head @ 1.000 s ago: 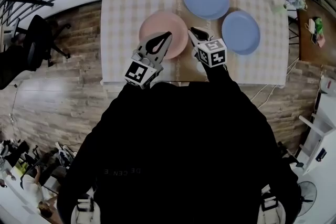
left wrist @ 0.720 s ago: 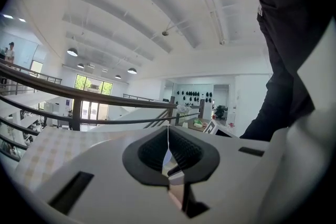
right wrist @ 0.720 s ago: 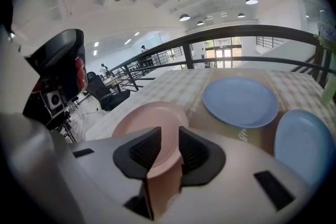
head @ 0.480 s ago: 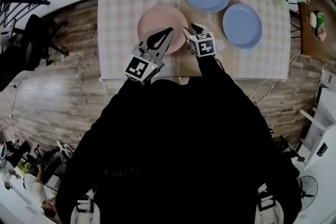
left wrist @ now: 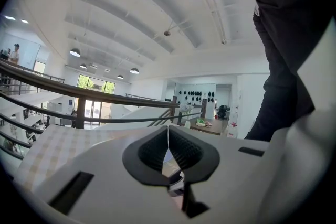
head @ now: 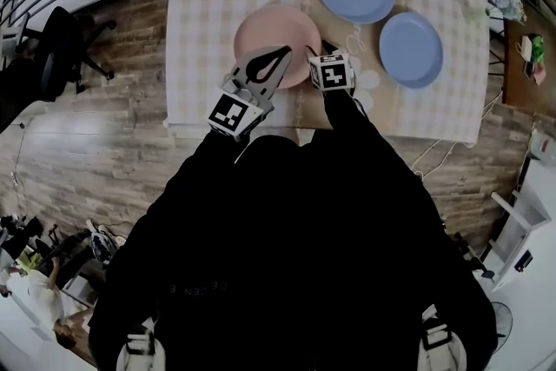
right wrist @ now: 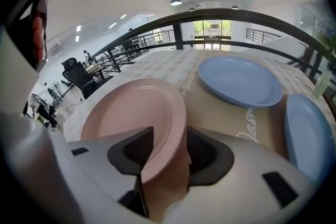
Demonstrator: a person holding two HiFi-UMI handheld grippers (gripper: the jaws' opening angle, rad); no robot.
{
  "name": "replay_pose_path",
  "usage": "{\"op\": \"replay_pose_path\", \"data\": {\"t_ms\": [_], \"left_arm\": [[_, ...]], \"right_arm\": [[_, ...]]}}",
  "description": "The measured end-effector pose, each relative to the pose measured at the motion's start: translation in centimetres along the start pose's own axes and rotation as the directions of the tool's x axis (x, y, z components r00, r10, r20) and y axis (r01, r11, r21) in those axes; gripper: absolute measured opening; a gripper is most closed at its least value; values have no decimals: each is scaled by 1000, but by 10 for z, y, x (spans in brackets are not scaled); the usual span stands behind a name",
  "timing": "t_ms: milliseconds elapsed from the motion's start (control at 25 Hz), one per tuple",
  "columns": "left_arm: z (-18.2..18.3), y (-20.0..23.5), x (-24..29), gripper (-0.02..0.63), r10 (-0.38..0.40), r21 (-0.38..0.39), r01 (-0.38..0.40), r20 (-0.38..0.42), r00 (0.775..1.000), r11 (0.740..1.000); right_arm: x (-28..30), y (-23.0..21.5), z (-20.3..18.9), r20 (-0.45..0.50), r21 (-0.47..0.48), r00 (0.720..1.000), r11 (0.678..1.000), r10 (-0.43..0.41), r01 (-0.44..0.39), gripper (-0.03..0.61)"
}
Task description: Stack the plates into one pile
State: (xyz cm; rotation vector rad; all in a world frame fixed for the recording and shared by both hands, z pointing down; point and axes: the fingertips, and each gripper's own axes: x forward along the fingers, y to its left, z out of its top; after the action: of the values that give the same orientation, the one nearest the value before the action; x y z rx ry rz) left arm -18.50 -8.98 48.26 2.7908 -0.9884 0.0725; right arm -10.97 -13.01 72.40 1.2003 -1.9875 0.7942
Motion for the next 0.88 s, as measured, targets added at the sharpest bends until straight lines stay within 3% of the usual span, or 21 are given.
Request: {"op": "replay_pose_path", "data": {"t_ms": [280,480,640,880], "left_arm": [[-11,4,-3,20,20,24,-20,-11,1000,1000],[-14,4,-7,20,32,23,-31,-18,999,999],[-17,4,-10,20,40,32,-39,-26,999,999],[-13,4,-10,20,46,40,-45,-25,999,998]], "right_arm": [[14,3,-12,-32,-3,1000,1000,0,0,204],[16,-3,-17,-63,-23,997,999,-39,37,140],[12,-7,-13,-49,90,999,996,-20,25,86],[0,-5,-4,3,281,999,959,46,-45,35]]}}
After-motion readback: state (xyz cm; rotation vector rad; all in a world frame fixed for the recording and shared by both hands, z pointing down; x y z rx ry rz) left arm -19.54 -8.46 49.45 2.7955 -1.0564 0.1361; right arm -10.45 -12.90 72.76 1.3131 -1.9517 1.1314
